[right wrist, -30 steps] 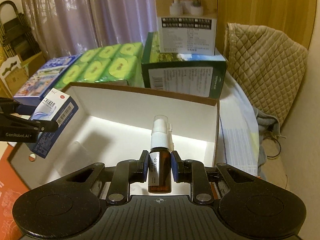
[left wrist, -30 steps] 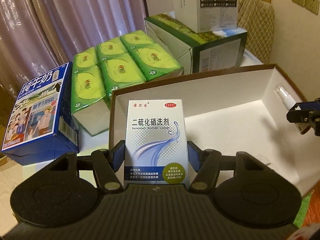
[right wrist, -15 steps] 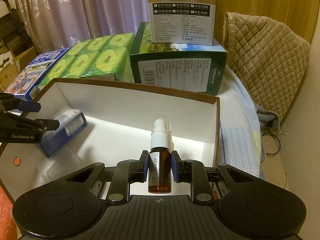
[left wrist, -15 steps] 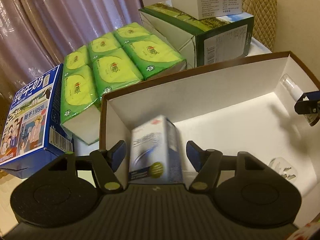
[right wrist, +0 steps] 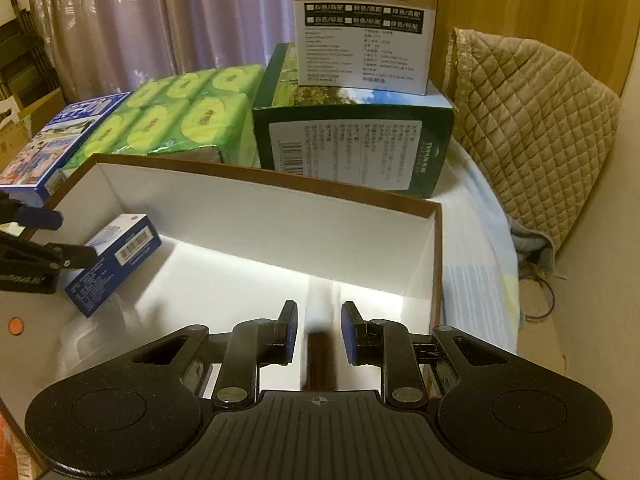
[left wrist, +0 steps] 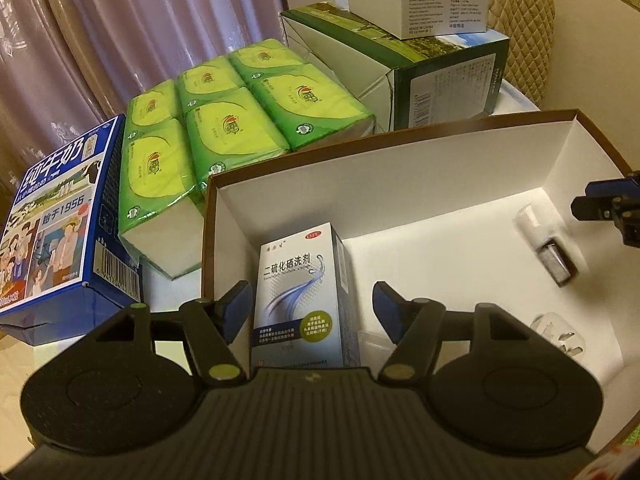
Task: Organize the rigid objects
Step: 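Lower the spray bottle into the box and open the right tool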
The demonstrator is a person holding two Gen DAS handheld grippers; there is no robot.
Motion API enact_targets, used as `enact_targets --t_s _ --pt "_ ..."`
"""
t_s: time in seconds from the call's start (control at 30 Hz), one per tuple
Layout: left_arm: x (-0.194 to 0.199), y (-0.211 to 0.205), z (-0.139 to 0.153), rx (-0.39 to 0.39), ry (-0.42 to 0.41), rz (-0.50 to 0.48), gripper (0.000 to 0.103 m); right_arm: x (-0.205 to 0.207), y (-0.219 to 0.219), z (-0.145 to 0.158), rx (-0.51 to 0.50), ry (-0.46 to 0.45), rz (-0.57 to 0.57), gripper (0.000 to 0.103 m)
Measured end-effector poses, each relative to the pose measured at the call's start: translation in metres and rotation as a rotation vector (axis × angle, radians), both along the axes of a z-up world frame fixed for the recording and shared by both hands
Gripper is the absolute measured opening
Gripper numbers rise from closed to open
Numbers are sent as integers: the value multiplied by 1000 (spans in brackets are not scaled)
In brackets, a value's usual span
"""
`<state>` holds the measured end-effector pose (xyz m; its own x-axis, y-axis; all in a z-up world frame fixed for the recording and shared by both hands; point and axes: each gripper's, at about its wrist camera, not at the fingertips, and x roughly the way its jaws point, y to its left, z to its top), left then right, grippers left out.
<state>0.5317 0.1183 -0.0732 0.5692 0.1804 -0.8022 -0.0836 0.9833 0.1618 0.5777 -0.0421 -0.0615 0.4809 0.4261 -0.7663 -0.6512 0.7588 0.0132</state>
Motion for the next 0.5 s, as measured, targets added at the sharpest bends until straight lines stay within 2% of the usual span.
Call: enact_targets --t_s 0.03,0.1,0.13,0.17,0.5 --pt "-1 0 0 -4 -1 1 64 0 0 0 -1 0 -4 24" --pt "-4 0 2 -14 -3 4 65 0 -1 2 10 6 -3 38" --pt "-5 0 2 -20 -5 4 67 -1 -3 3 20 7 3 49" --pt "-6 0 3 -23 -7 4 68 -3 -4 4 27 6 10 55" --pt "-21 -5 19 -45 -36 17 69 -22 -10 12 45 24 35 59"
